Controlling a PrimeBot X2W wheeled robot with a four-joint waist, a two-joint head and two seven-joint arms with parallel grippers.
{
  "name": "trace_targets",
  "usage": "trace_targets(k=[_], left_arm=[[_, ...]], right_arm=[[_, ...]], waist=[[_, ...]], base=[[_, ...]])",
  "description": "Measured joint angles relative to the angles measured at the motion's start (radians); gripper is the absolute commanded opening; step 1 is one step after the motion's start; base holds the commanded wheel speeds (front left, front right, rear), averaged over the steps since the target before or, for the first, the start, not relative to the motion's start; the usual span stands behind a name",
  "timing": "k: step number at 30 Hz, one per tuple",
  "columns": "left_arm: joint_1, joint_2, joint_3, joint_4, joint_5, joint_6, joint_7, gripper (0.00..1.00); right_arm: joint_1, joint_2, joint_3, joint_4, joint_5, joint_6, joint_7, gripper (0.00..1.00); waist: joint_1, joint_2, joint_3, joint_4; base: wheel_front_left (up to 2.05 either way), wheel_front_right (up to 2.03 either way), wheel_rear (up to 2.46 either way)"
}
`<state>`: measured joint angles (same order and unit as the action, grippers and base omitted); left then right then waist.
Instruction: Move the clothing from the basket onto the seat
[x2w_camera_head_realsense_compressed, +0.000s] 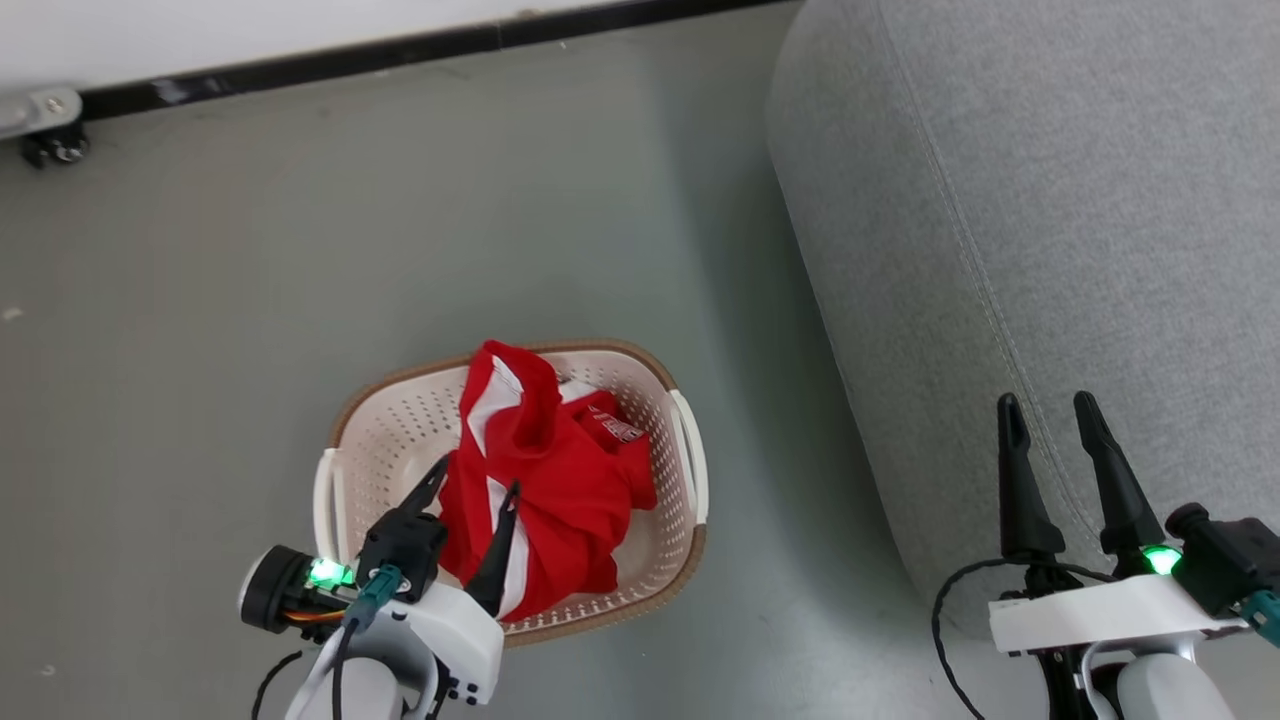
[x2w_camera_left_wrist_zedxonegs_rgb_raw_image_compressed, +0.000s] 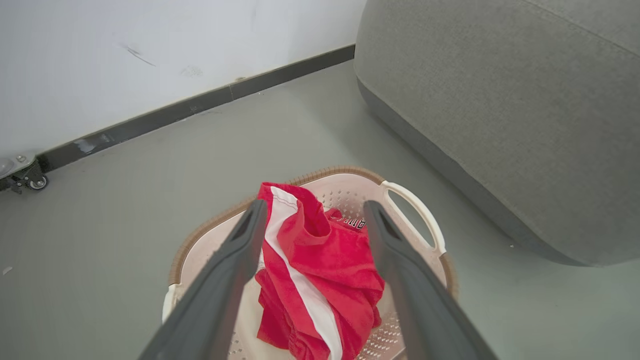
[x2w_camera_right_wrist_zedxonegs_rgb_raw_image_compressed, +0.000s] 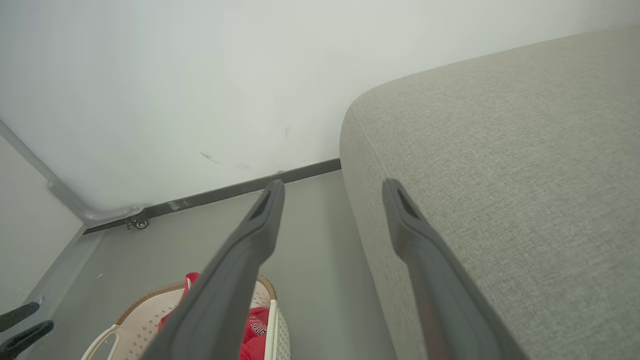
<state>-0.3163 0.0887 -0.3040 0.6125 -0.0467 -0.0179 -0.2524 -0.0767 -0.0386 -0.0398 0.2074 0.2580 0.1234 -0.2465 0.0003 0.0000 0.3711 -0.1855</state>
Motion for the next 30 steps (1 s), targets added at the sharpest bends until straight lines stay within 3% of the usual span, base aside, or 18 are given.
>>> trace_targets(k=[30], left_arm=[[-0.214,0.121,0.009,0.206,0.086,0.035,0.053,1.00]], right_arm=[[-0.134,0.000,0.117,-0.040,0.113,0.000,-0.001,1.00]], waist=[[-0.0001,0.0000,0.261,-0.164]], base=[[0.00,0.00,0.00]])
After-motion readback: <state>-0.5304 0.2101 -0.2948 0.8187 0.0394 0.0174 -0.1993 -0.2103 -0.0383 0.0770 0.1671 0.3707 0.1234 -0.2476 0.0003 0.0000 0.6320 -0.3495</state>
